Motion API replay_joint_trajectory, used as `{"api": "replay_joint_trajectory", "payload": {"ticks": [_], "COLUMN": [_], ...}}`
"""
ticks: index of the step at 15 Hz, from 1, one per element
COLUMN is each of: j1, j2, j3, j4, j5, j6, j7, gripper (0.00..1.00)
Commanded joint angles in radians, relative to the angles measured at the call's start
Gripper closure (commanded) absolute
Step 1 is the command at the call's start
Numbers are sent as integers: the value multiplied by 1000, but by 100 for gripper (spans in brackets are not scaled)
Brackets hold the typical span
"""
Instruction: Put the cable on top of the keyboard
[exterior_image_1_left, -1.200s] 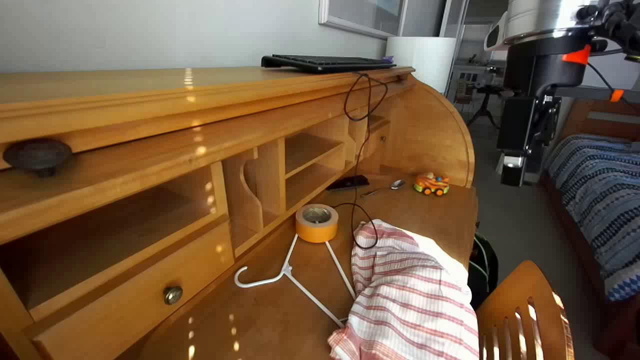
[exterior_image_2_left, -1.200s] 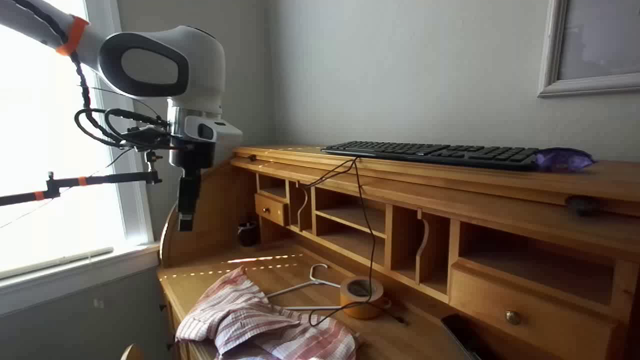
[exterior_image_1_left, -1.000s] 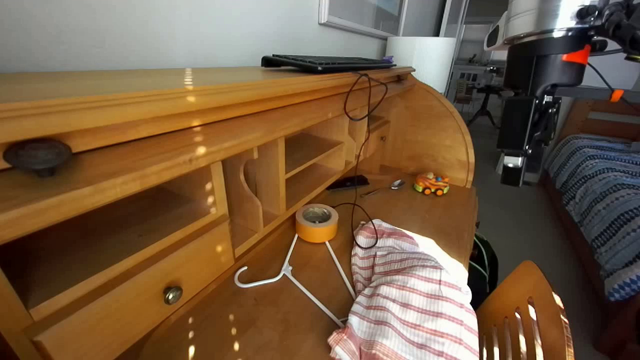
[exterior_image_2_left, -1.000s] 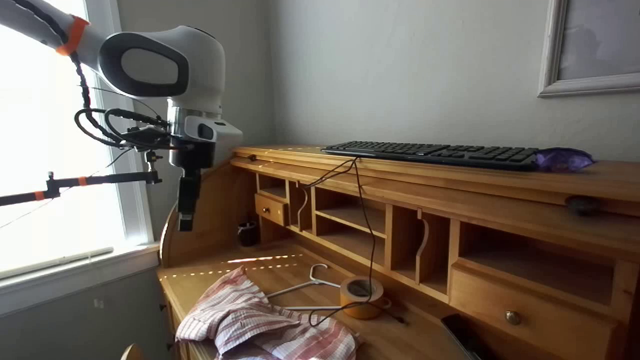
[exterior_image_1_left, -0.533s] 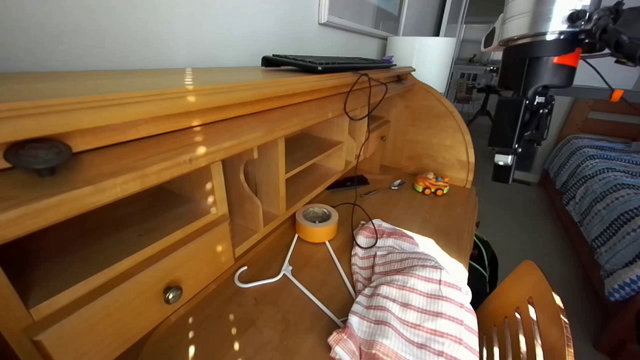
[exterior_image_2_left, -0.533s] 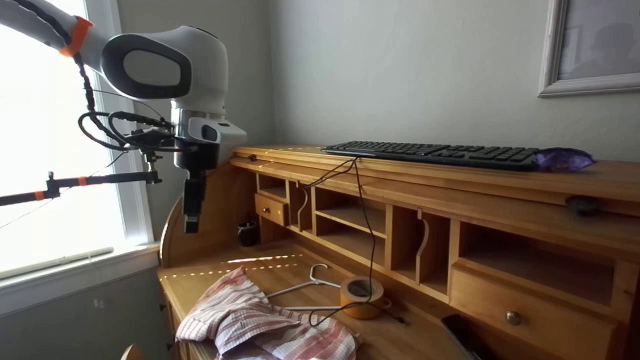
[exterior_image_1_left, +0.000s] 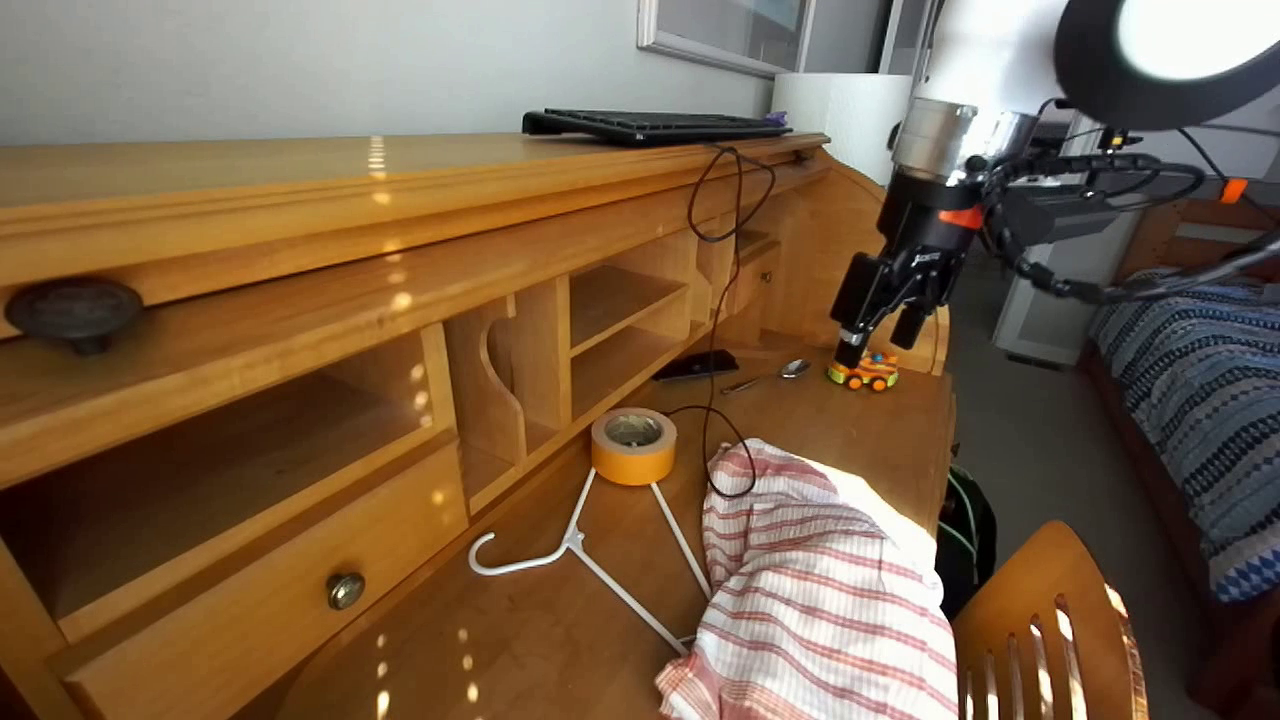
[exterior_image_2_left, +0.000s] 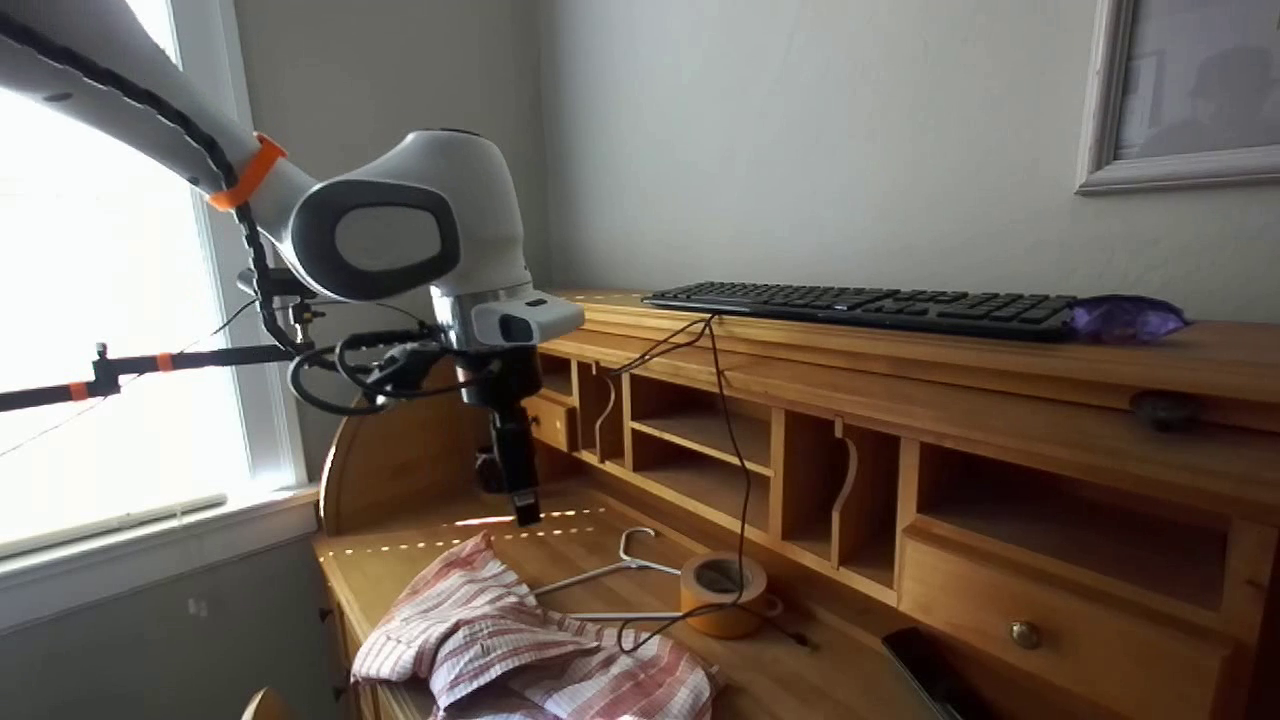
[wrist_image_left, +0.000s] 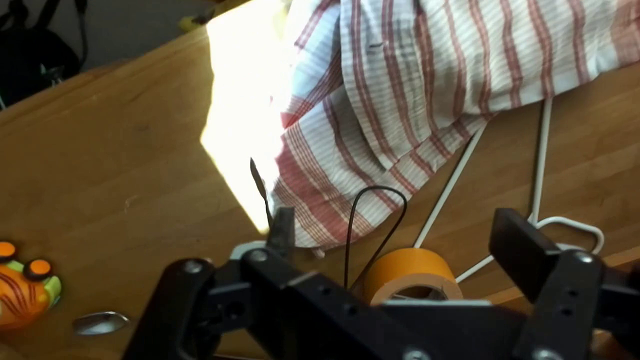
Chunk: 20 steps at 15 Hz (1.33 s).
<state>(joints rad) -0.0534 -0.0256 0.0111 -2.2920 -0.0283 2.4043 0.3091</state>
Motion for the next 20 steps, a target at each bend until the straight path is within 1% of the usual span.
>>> {"api": "replay_joint_trajectory", "payload": {"ticks": [1, 2, 3, 5, 10, 11, 12, 13, 14, 15, 17, 20], "j1": [15, 22, 21, 31, 34, 45, 58, 70, 95, 103, 141, 165], "j2": [123, 154, 89, 133, 148, 204, 241, 283, 325, 379, 470, 585], "j3": [-11, -18, -20, -27, -30, -61, -91, -115, -157, -181, -229, -237], "j4": [31, 43, 11, 22, 42, 65, 85, 115, 139, 183, 255, 350], "j5": [-104, -131, -67, -90, -93, -195, -278, -320, -394, -483, -539, -523], "j6": [205, 241, 176, 227, 232, 330, 380, 401, 445, 458, 478, 474], "j7": [84, 120, 45, 75, 79, 182, 258, 289, 358, 443, 514, 544], "gripper": [0, 0, 0, 0, 0, 0, 0, 0, 0, 0, 0, 0]}}
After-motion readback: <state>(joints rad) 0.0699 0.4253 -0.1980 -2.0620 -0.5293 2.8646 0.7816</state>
